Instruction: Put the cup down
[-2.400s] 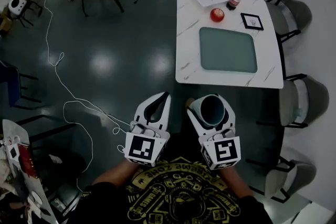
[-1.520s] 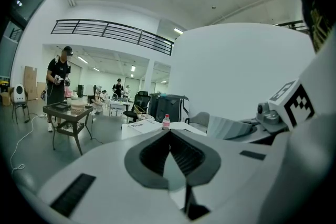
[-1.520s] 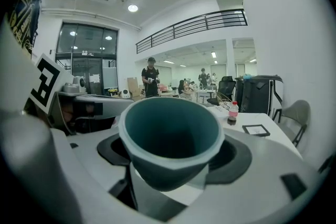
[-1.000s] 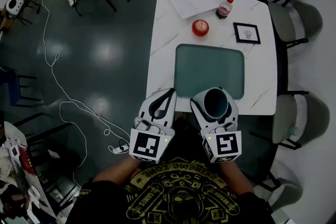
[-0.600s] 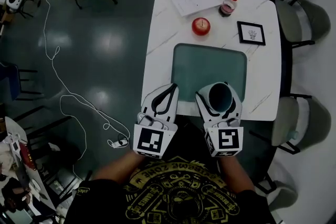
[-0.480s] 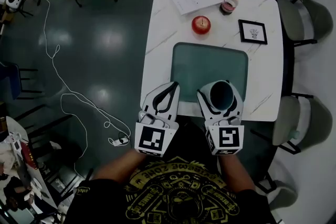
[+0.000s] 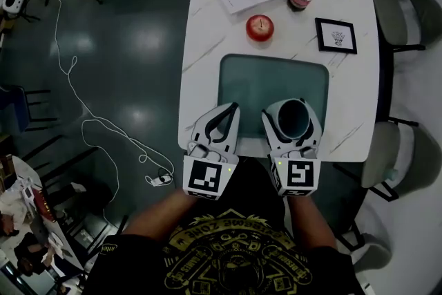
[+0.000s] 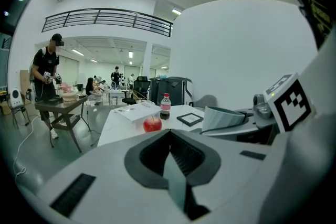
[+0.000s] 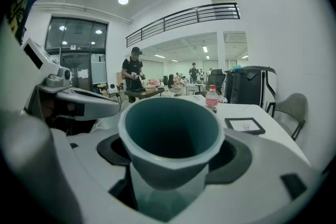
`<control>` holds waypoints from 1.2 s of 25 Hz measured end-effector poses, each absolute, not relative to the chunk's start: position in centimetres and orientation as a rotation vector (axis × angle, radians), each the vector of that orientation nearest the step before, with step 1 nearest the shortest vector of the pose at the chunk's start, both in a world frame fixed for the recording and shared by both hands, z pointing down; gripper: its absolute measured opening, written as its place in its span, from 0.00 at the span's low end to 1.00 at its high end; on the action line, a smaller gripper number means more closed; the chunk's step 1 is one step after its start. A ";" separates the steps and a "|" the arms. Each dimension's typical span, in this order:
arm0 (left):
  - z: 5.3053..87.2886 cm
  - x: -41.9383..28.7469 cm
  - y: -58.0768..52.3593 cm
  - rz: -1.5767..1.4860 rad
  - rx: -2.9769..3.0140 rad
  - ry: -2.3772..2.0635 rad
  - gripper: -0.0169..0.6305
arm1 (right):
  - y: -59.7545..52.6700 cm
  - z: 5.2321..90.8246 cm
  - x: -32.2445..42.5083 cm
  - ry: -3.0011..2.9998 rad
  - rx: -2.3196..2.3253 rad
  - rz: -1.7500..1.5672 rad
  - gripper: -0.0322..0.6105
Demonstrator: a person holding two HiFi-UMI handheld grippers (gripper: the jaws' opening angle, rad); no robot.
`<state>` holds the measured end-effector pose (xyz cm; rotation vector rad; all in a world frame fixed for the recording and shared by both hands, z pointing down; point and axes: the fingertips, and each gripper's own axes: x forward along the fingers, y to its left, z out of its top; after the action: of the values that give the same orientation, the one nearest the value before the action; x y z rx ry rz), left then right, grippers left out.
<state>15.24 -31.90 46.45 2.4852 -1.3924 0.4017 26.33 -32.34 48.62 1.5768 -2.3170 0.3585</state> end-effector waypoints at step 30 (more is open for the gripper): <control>51.8 17.8 -34.4 0.487 2.438 -1.326 0.04 | -35.1 53.2 27.0 -2.321 1.574 0.265 0.65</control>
<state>17.84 -34.36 51.77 2.4384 -1.3265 0.4870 27.01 -35.08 53.21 1.5735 -2.3206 0.2654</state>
